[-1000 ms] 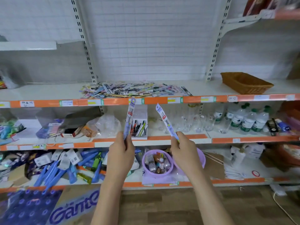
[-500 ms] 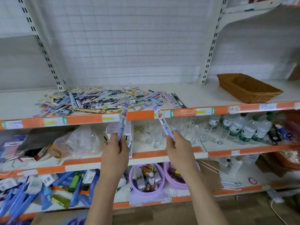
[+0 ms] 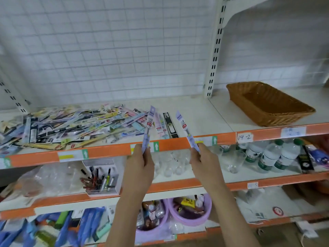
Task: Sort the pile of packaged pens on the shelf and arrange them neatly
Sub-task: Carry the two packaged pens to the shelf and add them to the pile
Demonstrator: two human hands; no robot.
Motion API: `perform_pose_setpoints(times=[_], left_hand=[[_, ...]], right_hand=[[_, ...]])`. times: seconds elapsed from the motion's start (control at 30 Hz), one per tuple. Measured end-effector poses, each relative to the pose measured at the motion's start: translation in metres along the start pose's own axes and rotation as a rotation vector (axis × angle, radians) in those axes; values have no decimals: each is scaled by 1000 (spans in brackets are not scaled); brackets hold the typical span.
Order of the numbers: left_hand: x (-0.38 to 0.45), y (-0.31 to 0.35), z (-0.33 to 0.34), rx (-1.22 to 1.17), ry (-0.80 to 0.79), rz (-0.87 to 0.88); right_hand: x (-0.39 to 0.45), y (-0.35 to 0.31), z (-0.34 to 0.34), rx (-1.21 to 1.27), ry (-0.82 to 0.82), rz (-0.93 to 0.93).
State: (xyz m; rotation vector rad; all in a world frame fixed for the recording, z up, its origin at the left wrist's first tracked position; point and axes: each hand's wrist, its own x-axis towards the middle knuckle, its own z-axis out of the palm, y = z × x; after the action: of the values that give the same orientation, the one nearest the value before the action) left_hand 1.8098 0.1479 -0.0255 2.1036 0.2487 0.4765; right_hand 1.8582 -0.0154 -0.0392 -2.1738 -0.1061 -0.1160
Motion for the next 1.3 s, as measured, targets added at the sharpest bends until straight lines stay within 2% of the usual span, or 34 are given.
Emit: perform_pose_setpoints(times=[0.3, 0.63, 0.8, 0.97, 1.17, 1.3], left_hand=[[77, 13, 44, 18, -8, 53], [163, 9, 59, -14, -16, 71], [178, -2, 64, 1, -31, 57], [196, -5, 74, 35, 27, -36], [204, 5, 100, 85, 109, -122], [204, 24, 127, 76, 126, -111]], right_hand=[[70, 21, -13, 7, 93, 14], [144, 5, -4, -10, 142, 8], [162, 5, 5, -32, 121, 22], [186, 15, 6, -33, 77, -4], [215, 41, -21, -94, 78, 0], [236, 65, -54, -217, 69, 85]])
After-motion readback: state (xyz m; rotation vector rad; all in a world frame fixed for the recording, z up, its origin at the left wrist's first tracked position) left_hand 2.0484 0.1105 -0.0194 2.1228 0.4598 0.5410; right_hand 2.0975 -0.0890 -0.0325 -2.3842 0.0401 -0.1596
